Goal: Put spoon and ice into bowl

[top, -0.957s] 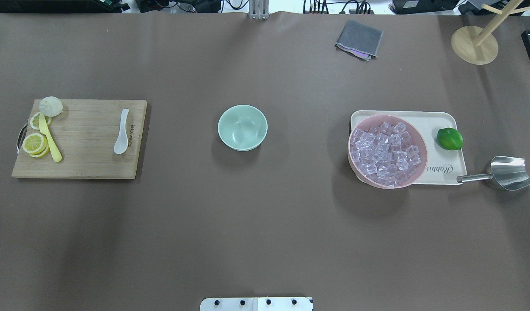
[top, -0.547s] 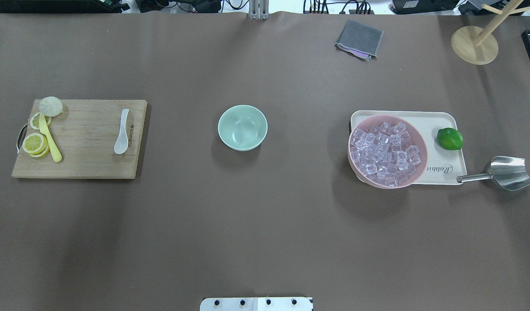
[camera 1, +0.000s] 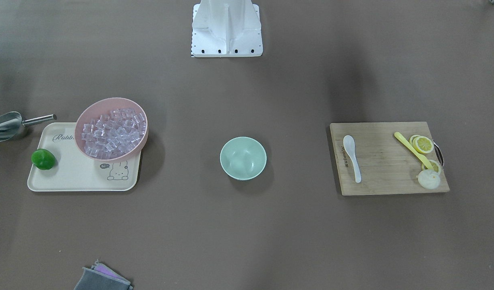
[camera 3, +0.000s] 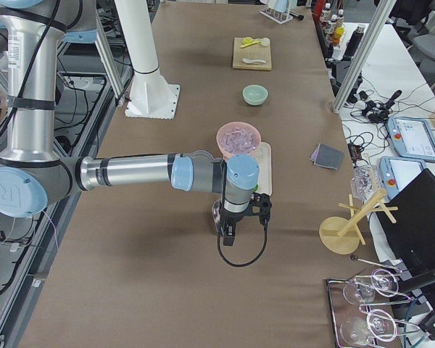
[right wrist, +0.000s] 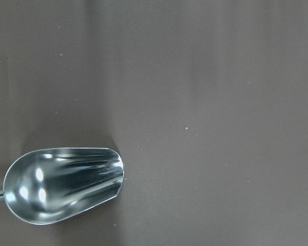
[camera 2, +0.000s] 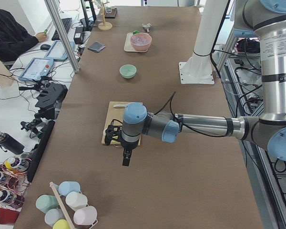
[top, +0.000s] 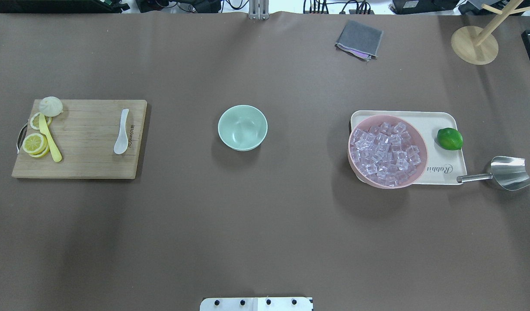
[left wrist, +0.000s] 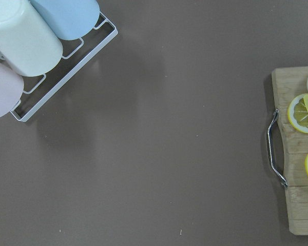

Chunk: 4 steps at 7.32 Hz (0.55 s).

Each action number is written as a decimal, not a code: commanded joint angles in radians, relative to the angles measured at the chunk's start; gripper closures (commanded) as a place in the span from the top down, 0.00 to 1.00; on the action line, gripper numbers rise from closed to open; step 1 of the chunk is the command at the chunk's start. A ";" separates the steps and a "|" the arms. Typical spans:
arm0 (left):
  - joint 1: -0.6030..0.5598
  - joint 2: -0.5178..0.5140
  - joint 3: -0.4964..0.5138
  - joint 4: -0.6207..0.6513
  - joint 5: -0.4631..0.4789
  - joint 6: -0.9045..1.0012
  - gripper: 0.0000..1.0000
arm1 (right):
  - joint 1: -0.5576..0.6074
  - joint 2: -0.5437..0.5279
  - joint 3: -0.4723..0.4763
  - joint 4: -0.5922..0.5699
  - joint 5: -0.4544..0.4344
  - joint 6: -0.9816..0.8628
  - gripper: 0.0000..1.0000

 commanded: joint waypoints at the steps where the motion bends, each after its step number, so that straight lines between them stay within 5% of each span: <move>1: 0.000 0.000 0.004 -0.003 0.000 0.000 0.98 | 0.000 -0.004 0.000 0.000 0.001 0.001 1.00; 4: 0.002 -0.003 0.003 0.003 0.001 0.000 0.98 | 0.000 -0.001 0.000 0.000 0.001 0.001 1.00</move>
